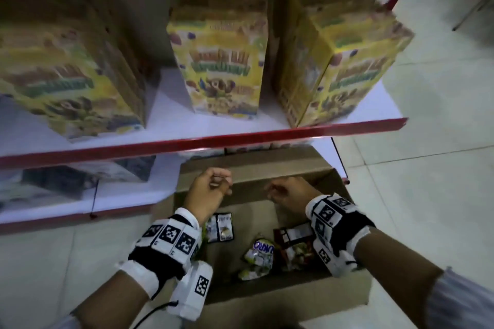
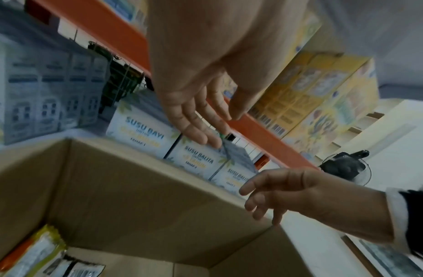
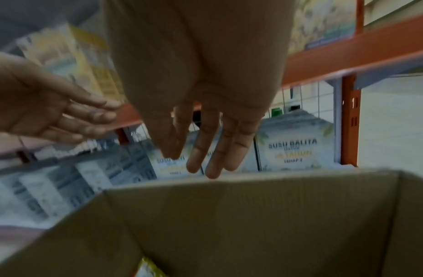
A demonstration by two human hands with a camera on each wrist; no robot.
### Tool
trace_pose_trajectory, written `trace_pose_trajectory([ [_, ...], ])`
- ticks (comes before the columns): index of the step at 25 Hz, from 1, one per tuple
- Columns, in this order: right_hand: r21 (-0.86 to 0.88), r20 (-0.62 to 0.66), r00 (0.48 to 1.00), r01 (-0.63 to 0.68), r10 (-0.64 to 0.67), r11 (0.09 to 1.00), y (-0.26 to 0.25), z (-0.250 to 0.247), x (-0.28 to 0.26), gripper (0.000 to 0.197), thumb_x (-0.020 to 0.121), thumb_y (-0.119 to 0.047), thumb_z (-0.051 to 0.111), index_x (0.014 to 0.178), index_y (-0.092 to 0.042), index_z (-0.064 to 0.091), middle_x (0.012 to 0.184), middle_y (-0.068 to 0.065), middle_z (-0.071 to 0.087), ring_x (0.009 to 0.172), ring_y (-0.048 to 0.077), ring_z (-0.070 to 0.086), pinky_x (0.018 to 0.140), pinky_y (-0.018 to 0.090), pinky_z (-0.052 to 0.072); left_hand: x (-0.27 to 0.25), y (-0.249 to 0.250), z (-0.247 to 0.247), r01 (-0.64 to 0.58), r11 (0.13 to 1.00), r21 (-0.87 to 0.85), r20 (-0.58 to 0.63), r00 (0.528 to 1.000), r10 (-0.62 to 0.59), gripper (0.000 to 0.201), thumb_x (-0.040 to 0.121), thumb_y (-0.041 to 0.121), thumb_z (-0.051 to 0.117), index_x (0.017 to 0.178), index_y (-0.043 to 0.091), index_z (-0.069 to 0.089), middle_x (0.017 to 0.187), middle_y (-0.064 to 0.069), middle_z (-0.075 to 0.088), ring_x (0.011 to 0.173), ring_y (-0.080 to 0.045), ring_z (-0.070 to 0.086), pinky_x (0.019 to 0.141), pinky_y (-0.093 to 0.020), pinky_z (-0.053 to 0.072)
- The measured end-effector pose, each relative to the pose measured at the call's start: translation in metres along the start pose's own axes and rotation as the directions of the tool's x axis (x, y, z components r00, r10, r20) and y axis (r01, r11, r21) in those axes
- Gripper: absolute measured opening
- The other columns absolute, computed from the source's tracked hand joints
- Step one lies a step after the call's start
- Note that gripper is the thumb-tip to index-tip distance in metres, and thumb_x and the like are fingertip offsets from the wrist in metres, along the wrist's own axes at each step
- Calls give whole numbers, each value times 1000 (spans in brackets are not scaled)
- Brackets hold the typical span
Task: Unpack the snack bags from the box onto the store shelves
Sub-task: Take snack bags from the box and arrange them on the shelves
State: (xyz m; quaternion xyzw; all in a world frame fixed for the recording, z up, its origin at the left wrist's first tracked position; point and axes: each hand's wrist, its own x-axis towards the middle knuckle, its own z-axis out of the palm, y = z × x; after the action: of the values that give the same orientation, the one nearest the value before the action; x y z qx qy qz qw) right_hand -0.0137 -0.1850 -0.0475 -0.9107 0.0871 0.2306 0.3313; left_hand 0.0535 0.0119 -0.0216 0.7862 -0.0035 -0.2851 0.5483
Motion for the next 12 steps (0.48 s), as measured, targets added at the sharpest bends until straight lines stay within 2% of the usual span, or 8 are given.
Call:
trace_pose_trajectory([
  [2, -122, 146, 988, -35, 53, 992, 31, 41, 31, 27, 92, -19, 55, 118, -18, 64, 114, 5, 68, 107, 21, 61, 89, 24, 43, 20, -48, 9, 26, 1000, 4, 22, 999, -26, 15, 93, 0, 53, 87, 14, 55, 83, -4, 60, 71, -18, 58, 63, -21, 44],
  [5, -281, 346, 935, 22, 80, 959, 72, 102, 75, 30, 93, -20, 57, 122, -17, 61, 120, 6, 63, 111, 24, 58, 88, 24, 40, 51, -101, 19, 40, 996, 77, 55, 998, -44, 7, 92, 3, 55, 97, 9, 56, 88, -6, 61, 77, -20, 60, 63, -17, 47],
  [8, -407, 467, 877, 100, 113, 908, 106, 158, 112, 30, 95, -16, 55, 124, -9, 60, 127, 10, 58, 116, 28, 54, 94, 30, 41, 74, -133, 20, 15, 977, 211, 34, 999, -22, 7, 90, 8, 59, 95, 12, 58, 94, -11, 62, 91, -28, 63, 83, -31, 50],
  [9, -427, 509, 850, 113, 135, 897, 117, 170, 123, 31, 95, -14, 54, 125, -6, 59, 129, 13, 57, 117, 31, 53, 94, 31, 41, 78, -137, 18, 12, 974, 228, 30, 999, -19, 6, 90, 9, 60, 94, 14, 59, 94, -12, 63, 91, -29, 63, 81, -31, 50],
  [12, -413, 579, 807, 168, 116, 895, 138, 203, 146, 36, 95, -16, 56, 130, -9, 55, 136, 12, 52, 121, 30, 50, 93, 28, 39, 86, -144, 15, -17, 973, 229, 32, 999, 10, 4, 90, 11, 60, 90, 15, 59, 98, -17, 65, 77, -21, 61, 57, -16, 45],
])
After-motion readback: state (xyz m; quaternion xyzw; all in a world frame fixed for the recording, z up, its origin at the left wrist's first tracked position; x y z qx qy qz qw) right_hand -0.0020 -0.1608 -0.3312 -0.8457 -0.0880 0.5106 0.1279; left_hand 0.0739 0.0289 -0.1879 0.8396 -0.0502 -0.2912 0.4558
